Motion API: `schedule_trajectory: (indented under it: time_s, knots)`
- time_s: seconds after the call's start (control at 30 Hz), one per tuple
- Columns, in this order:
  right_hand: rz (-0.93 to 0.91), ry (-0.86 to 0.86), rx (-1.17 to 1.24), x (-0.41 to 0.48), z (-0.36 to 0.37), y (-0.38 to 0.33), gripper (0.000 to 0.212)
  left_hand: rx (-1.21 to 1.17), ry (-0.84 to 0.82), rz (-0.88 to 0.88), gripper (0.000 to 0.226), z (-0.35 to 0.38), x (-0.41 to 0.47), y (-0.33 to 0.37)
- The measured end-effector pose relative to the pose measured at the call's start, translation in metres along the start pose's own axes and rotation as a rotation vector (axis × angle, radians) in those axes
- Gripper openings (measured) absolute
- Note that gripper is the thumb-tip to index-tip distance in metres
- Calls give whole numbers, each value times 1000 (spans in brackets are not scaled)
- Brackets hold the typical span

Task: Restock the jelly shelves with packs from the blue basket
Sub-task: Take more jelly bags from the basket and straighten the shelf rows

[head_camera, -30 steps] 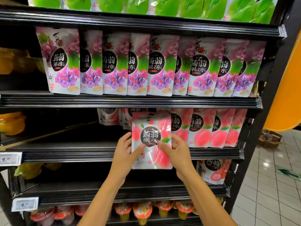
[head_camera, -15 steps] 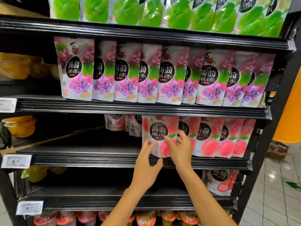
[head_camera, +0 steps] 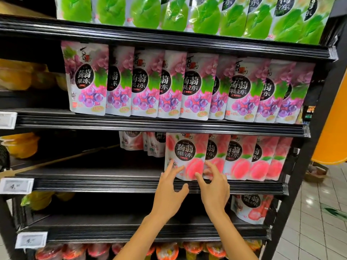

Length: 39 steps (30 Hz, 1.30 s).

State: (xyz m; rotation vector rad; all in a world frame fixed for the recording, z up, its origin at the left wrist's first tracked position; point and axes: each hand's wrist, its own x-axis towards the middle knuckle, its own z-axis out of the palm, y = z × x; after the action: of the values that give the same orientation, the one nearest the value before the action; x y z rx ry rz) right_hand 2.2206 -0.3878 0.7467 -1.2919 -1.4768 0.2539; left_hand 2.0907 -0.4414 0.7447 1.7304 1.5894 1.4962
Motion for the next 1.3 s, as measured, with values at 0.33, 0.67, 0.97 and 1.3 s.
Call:
schedule_trajectory:
  time_s: [0.33,0.67,0.97,1.3]
  knots:
    - [15,69,-29,-3,0,0,41,-21,6,-6,48,-1,0,2]
    - [-41,62,203,-61,15,-6,15,-197,118,20,23,-43,-53,-16]
    - [267,-316,122,-246,53,52,12,-185,-74,-434,21,-85,-204,-157]
    - [765,-780,-75,-454,77,179,9,-89,-134,-904,11,-72,-410,-324]
